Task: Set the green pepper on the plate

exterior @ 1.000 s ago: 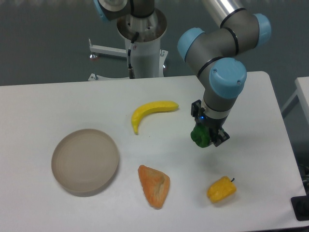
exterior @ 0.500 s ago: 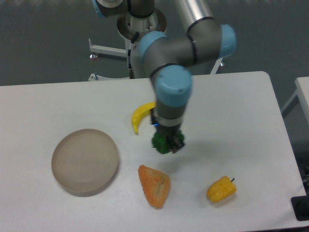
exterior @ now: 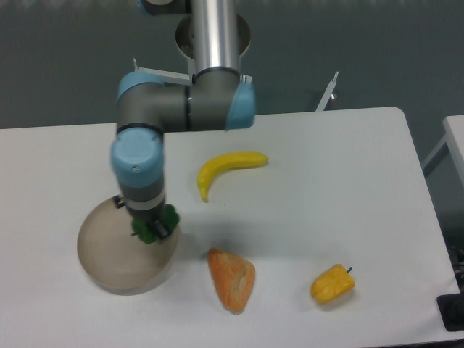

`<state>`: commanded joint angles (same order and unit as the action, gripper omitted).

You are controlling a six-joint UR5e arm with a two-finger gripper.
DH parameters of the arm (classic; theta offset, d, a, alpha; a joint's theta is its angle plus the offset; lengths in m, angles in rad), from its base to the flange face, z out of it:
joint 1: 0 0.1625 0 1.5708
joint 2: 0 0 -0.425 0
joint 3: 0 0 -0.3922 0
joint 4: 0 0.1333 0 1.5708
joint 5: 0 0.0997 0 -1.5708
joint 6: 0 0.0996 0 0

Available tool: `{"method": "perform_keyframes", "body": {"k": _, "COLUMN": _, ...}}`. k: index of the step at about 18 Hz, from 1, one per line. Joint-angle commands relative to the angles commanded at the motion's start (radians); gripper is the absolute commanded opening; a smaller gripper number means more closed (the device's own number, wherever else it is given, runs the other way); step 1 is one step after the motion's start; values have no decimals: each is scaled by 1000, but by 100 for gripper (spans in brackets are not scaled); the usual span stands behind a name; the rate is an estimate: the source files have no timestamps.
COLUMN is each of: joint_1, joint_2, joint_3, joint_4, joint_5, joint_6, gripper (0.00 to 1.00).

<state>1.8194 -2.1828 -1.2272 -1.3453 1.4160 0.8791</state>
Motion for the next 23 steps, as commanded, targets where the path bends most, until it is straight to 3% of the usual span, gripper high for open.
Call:
{"method": "perform_keyframes", "body": {"k": 1, "joint_1": -5, "joint_2": -6, "joint_3": -5, "joint_4": 2, "joint_5": 0, "joint_6": 0, "gripper": 25}}
{"method": "perform_keyframes", "body": {"k": 2, "joint_1": -6, "joint_2": -11, "joint_3": -6, "joint_4": 5, "joint_5": 0, "joint_6": 6, "gripper": 35}}
{"method": "perform_keyframes", "body": {"k": 5, "joint_1": -5, "joint_2": -18, "joint_3": -14, "joint_4": 11, "joint_5": 1, "joint_6": 11, "gripper": 89}}
{"method": "perform_keyframes", "body": {"k": 6, "joint_1": -6, "joint_2": -15, "joint_3": -18, "joint_4": 11, "joint_5": 4, "joint_6": 11, "gripper": 100}}
{"method": "perform_keyframes", "body": {"k": 13, "joint_1": 3, "joint_2": 32, "joint_3": -14, "joint_4": 9, "joint_5": 14, "joint_6": 11, "gripper": 100}}
{"method": "perform_keyframes", "body": {"k": 16, "joint_1": 69, "joint_2": 60, "joint_3": -18, "joint_4": 9, "joint_5": 27, "joint_6": 29, "gripper": 100}}
{"method": "perform_keyframes", "body": {"k": 18, "joint_1": 136, "joint_2": 96, "joint_3": -37, "joint_4": -7, "joint_5": 153, "joint_6": 116, "gripper": 100}}
{"method": "perform_keyframes", "body": {"k": 23, "joint_1": 257, "joint_2": 155, "joint_3": -87, "joint_4": -8, "joint_5": 173, "joint_6": 302, "gripper": 100}}
